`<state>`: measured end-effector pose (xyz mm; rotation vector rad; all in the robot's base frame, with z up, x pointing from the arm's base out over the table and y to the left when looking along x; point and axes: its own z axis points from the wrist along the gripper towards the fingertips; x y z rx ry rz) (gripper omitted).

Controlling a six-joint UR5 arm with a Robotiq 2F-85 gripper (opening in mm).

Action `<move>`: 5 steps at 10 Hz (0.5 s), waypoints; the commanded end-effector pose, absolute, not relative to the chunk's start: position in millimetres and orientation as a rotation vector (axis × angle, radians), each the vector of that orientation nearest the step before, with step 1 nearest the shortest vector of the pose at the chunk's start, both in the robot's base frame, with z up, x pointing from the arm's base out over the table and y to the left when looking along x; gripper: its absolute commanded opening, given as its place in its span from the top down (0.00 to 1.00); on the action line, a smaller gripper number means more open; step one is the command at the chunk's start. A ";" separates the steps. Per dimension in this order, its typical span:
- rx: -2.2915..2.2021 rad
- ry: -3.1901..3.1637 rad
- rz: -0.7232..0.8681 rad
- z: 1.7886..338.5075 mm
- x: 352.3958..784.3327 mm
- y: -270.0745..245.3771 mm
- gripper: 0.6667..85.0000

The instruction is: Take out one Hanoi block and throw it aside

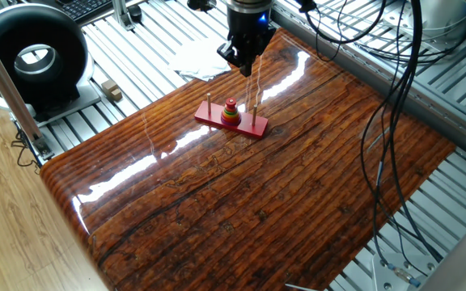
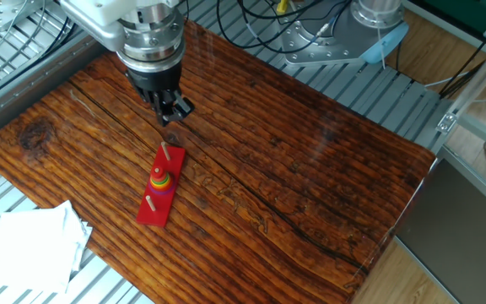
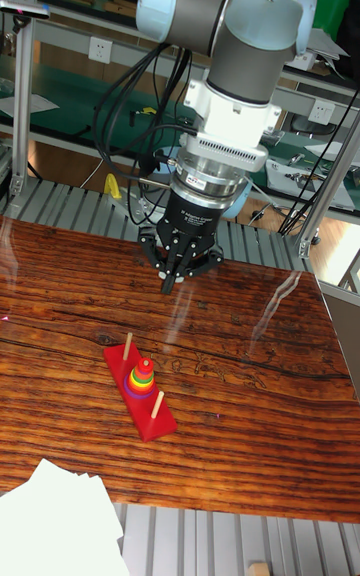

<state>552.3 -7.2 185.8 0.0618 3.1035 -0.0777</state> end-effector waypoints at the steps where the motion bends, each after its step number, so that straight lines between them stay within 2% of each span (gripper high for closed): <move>1: 0.063 3.087 -0.063 183.5 555.6 -5.3 1.00; 5: 0.100 3.058 -0.030 171.6 558.6 2.7 1.00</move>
